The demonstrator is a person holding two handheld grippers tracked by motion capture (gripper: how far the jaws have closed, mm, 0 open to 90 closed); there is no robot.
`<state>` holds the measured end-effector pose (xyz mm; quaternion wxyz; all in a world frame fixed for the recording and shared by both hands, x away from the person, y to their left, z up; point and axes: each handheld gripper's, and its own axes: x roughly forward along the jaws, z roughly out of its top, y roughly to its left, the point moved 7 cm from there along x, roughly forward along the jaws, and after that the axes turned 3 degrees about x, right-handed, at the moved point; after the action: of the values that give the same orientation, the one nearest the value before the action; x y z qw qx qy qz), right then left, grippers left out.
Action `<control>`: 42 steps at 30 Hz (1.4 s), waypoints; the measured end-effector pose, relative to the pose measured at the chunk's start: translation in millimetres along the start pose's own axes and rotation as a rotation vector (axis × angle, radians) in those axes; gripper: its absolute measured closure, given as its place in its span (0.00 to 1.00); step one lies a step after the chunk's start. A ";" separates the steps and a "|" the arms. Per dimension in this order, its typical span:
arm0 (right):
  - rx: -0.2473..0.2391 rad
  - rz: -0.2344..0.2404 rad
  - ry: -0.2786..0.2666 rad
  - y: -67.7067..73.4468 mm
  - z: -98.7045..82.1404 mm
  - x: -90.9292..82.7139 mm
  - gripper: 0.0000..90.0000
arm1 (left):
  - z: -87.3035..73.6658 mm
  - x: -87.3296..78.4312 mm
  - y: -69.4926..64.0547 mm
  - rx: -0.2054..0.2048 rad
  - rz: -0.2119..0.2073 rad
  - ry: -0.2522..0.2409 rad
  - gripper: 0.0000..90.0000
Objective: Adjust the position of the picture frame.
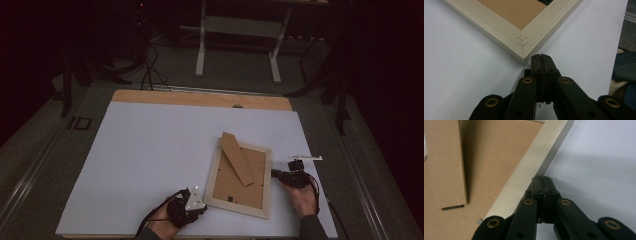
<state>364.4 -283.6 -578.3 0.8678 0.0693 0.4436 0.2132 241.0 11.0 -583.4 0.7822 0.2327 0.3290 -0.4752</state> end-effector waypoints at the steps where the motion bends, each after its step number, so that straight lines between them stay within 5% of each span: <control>1: -0.001 0.003 0.000 0.0 0.5 0.5 1.00 | 0.0 0.3 0.8 -0.007 -0.001 -0.004 1.00; 32: -0.063 -0.036 0.068 26.2 44.7 43.5 1.00 | -4.6 -9.9 20.2 -0.054 0.028 -0.018 1.00; 42: -0.064 -0.033 0.087 32.1 54.2 53.0 1.00 | -20.6 -28.5 49.1 -0.158 0.087 -0.004 1.00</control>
<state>425.1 -228.2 -575.3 0.8527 0.0251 0.4750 0.2159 269.5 63.4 -573.7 0.8186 0.1832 0.3535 -0.4139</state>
